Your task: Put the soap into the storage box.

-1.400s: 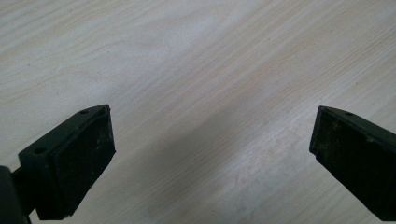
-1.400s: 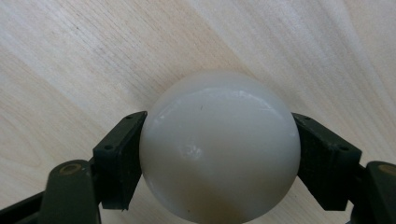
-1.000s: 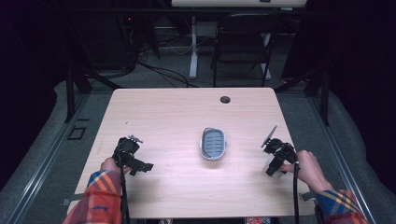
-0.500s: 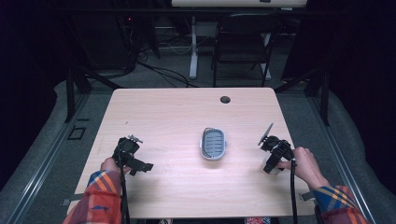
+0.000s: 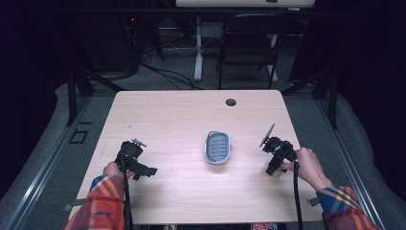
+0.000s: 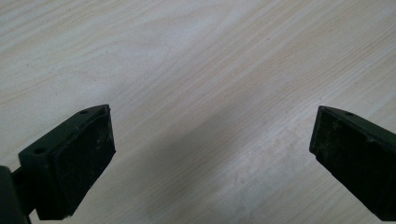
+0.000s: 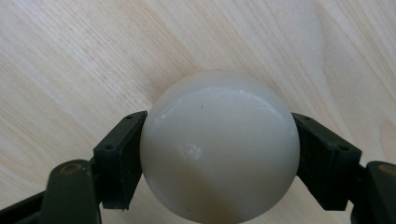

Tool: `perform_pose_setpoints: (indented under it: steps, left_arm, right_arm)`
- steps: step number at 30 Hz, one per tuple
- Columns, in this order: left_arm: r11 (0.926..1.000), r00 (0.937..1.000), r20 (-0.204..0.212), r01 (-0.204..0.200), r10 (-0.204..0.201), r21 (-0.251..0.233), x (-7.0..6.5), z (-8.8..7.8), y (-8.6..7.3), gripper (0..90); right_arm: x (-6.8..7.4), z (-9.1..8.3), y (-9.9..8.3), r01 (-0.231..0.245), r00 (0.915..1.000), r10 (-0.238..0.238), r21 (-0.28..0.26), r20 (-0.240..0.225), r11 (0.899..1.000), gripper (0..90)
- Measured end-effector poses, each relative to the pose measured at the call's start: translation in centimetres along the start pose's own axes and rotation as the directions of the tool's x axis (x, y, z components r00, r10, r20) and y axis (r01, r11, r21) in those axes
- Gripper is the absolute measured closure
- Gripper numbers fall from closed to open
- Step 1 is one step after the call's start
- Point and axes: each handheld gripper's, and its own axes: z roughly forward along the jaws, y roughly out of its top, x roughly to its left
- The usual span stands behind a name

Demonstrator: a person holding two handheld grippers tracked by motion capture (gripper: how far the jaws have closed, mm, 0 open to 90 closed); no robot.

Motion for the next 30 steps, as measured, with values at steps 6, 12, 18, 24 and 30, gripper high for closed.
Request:
perform_pose_setpoints:
  steps: [6,12,18,24,30]
  left_arm:
    - [1.0,1.0,0.0,0.001,-0.001,0.003,0.0,0.0,0.0,0.0]
    - [1.0,1.0,0.0,0.001,-0.001,0.002,0.0,0.0,0.0,0.0]
    - [1.0,1.0,0.001,0.001,-0.001,0.003,0.0,0.1,0.0,0.0]
    - [1.0,1.0,0.002,0.001,-0.001,0.003,0.0,0.1,0.0,0.0]
    - [1.0,1.0,0.002,0.001,-0.001,0.006,0.0,0.1,0.0,0.0]
  right_arm:
    - [0.3,0.0,0.5,0.007,0.9999,-0.007,0.001,-0.009,1.0,24.3]
    - [0.6,-0.1,1.3,0.037,0.9993,-0.037,0.007,-0.002,0.999,24.3]
    - [0.8,-0.2,1.9,0.04,0.9992,-0.04,0.006,-0.009,0.999,24.3]
    - [0.9,-0.4,2.4,0.052,0.9986,-0.052,0.003,-0.005,0.999,24.4]
    - [1.0,-0.6,3.0,0.069,0.9976,-0.069,0.006,-0.001,0.998,24.4]
